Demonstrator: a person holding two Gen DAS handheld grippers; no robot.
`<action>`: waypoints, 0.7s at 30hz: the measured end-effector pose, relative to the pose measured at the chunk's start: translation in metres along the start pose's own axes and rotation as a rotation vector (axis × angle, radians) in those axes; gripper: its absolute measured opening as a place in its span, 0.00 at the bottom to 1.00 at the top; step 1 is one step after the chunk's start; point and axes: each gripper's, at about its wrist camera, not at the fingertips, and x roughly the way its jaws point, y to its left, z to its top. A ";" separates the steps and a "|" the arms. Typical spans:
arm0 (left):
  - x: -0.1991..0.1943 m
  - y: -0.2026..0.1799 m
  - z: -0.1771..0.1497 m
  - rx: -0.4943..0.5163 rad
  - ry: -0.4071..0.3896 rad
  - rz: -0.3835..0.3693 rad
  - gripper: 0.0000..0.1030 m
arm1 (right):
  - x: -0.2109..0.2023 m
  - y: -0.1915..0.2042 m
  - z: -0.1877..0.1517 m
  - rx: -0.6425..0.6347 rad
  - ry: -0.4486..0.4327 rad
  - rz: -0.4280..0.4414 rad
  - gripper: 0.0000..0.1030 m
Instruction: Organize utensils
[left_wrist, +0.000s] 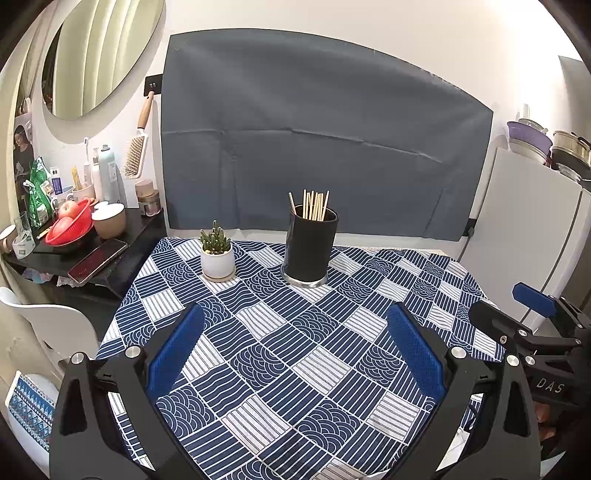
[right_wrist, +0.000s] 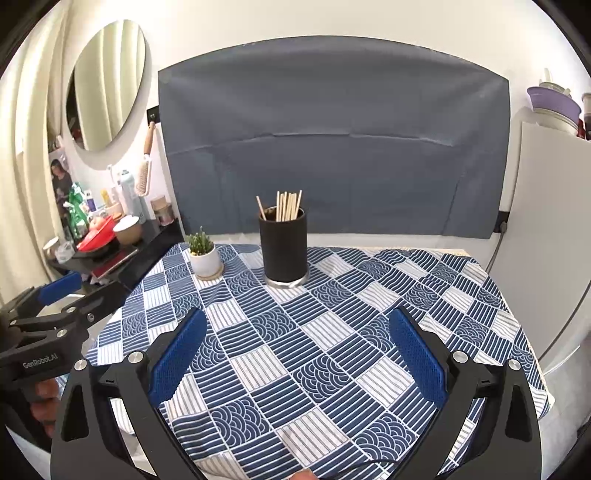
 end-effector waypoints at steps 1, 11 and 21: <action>0.000 0.000 0.000 -0.001 0.000 0.000 0.94 | 0.000 0.000 0.000 -0.001 0.000 0.001 0.92; 0.003 -0.001 0.000 -0.008 0.007 0.008 0.94 | 0.001 -0.003 0.001 -0.008 0.007 -0.008 0.92; 0.005 -0.003 -0.001 -0.006 0.011 0.007 0.94 | 0.002 -0.005 0.002 -0.009 0.002 -0.016 0.92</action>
